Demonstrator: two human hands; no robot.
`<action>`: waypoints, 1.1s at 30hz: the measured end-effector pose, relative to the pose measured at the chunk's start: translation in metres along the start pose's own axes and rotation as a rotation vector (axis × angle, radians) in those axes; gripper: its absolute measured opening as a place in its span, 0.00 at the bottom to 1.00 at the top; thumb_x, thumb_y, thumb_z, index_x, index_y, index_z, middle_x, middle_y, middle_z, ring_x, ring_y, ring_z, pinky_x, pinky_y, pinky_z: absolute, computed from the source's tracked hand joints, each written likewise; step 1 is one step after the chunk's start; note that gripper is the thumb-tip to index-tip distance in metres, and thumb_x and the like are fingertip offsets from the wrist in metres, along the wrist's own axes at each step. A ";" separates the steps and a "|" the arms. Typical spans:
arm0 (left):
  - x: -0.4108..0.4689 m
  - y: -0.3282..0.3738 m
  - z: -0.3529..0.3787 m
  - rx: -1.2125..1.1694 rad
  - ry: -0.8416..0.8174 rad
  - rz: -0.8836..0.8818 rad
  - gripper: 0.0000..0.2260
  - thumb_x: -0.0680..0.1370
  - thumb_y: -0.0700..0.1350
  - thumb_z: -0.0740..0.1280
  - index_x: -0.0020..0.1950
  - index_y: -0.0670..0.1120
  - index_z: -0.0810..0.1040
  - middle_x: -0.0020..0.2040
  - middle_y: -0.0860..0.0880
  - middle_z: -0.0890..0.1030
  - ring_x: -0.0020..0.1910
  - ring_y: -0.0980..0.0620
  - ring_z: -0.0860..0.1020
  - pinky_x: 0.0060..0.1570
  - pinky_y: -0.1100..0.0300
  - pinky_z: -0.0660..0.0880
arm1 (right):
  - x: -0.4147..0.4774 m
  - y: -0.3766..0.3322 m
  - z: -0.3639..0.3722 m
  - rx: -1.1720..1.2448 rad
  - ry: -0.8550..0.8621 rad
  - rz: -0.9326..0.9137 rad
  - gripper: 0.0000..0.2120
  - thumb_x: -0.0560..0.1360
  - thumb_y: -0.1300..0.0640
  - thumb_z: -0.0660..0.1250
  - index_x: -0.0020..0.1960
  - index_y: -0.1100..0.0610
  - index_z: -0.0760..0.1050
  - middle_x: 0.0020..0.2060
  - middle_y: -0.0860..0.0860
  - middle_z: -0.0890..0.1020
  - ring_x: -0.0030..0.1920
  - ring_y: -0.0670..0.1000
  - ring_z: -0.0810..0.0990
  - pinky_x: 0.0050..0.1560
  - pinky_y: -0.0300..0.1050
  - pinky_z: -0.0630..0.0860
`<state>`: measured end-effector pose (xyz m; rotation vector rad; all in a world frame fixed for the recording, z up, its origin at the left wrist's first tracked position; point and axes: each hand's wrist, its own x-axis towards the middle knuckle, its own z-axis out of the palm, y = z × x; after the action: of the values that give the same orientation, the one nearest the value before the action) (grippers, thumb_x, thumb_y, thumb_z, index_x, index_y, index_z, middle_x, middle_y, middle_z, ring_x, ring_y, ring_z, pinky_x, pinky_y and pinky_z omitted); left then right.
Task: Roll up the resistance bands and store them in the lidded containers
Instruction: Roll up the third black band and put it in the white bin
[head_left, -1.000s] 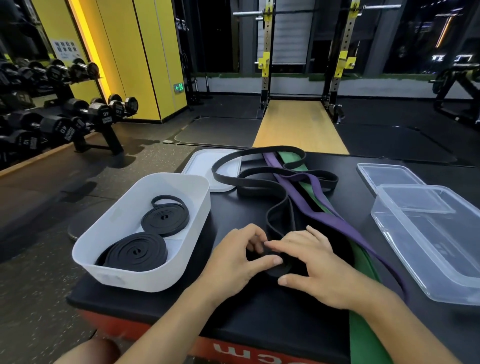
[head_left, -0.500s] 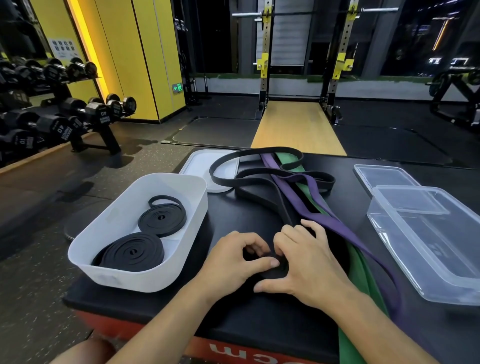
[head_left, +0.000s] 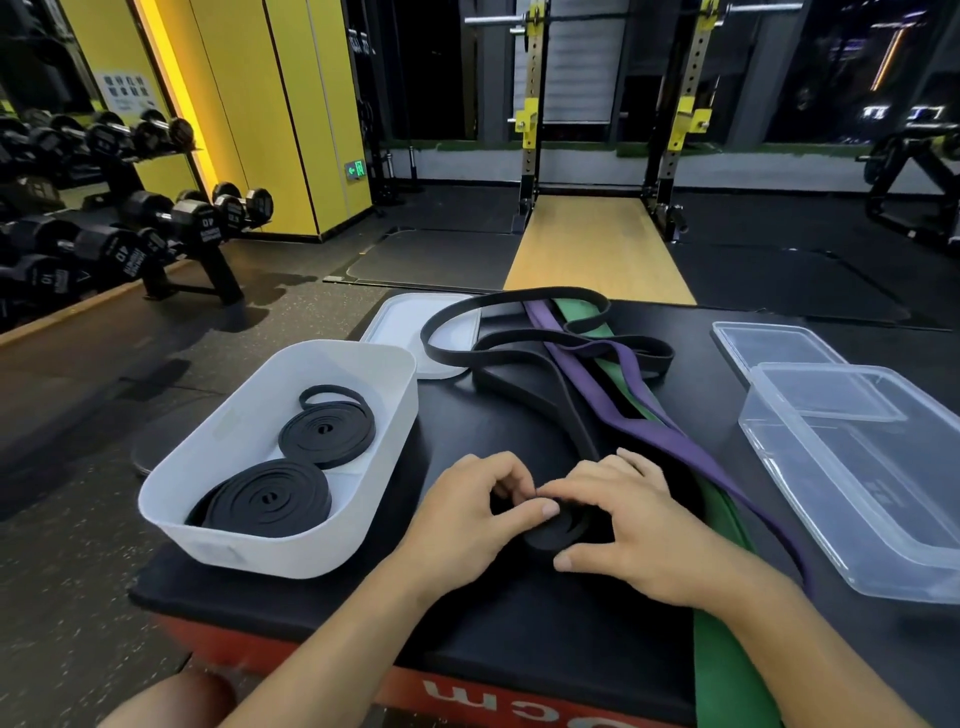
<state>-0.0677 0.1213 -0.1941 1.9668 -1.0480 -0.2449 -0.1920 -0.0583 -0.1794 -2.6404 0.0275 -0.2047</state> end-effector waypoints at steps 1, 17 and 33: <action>0.000 0.001 0.000 0.012 0.005 0.003 0.08 0.76 0.58 0.74 0.44 0.58 0.79 0.43 0.62 0.82 0.51 0.59 0.75 0.48 0.66 0.69 | 0.000 -0.002 0.002 -0.017 0.036 0.019 0.24 0.65 0.30 0.69 0.59 0.34 0.74 0.49 0.35 0.74 0.60 0.37 0.71 0.77 0.42 0.41; 0.002 -0.004 -0.005 -0.216 -0.083 -0.008 0.19 0.69 0.53 0.81 0.55 0.60 0.77 0.45 0.54 0.84 0.50 0.54 0.80 0.59 0.54 0.75 | 0.005 -0.017 0.012 -0.247 0.158 0.031 0.30 0.63 0.20 0.65 0.52 0.42 0.69 0.46 0.37 0.70 0.49 0.41 0.70 0.74 0.42 0.53; -0.004 0.000 -0.002 -0.015 0.049 0.007 0.12 0.72 0.58 0.78 0.49 0.59 0.78 0.45 0.58 0.82 0.53 0.59 0.77 0.52 0.65 0.72 | 0.001 -0.006 0.006 -0.075 0.027 -0.010 0.32 0.67 0.26 0.63 0.68 0.36 0.71 0.49 0.34 0.68 0.59 0.35 0.68 0.79 0.43 0.36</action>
<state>-0.0687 0.1254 -0.1940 1.9458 -1.0185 -0.1994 -0.1907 -0.0502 -0.1811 -2.7128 0.0312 -0.2475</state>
